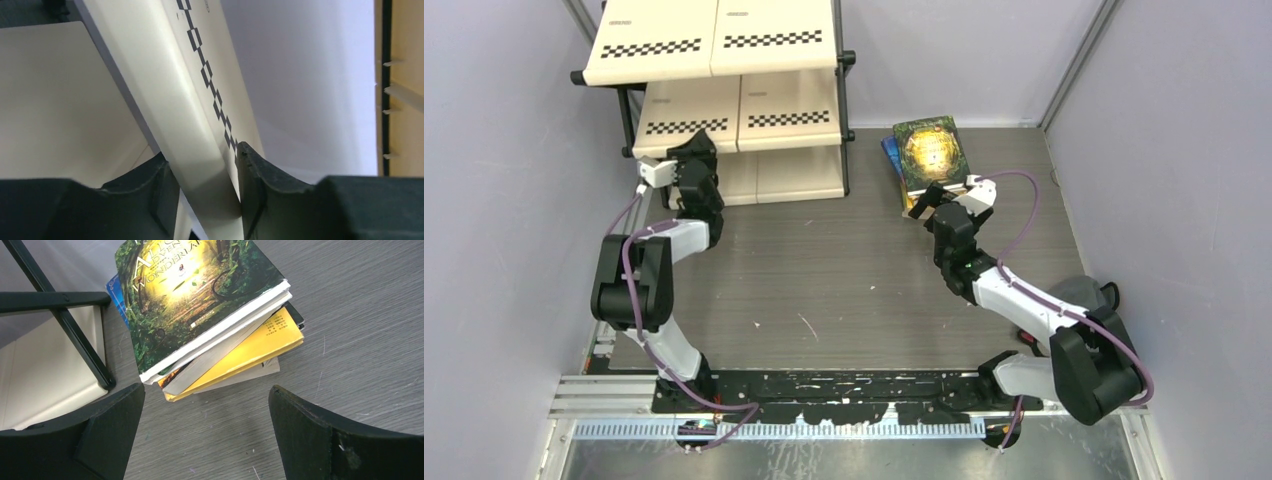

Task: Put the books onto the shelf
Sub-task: Adjust the shelf at the center of the board.

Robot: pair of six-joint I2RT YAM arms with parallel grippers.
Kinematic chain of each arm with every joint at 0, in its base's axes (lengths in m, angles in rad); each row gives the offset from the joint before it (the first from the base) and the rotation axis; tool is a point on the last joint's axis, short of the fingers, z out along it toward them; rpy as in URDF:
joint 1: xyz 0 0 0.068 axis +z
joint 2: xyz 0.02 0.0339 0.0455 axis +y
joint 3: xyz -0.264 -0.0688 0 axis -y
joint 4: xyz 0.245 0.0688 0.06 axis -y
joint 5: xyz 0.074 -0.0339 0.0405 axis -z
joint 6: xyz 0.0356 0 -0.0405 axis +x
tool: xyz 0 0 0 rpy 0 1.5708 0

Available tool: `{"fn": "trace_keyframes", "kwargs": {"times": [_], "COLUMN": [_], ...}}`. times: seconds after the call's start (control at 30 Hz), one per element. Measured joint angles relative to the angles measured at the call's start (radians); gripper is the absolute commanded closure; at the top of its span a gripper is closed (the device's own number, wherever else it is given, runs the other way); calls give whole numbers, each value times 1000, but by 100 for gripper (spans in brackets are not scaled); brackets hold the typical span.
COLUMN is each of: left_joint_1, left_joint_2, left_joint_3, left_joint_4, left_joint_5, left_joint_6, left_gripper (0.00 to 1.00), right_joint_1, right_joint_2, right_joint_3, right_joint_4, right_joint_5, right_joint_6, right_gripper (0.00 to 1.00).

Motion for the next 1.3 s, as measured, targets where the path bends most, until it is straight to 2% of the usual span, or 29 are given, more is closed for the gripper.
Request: {"fn": "trace_keyframes", "kwargs": {"times": [0.27, 0.4, 0.53, 0.6, 0.93, 1.03, 1.3], "left_joint_1": [5, 5, 2, -2, -44, -66, -121], "left_joint_2": [5, -51, -135, -167, -275, -291, -328], "left_joint_3": [-7, -50, -124, -152, -239, -252, -284], "left_joint_4": [18, -19, -47, -55, -92, -95, -101], "left_joint_5": [-1, -11, -35, -46, -98, -121, -170], "left_joint_6": [-51, -58, -65, -66, -65, -64, -64], "left_gripper": [79, 82, 82, 82, 81, 80, 80], "right_joint_1": [0, 0, 0, 0, 12, 37, 98], "right_joint_2": [8, -9, -17, -7, 175, 232, 345], "right_joint_3": [0, 0, 1, 12, 209, 271, 410], "right_joint_4": [2, -3, -7, -21, -81, -93, -108], "right_joint_5": [1, 3, -9, -27, -200, -240, -296], "right_joint_6": [0, 0, 1, 2, 8, 5, 4], "right_gripper": [3, 4, 10, 16, 63, 69, 73]}}
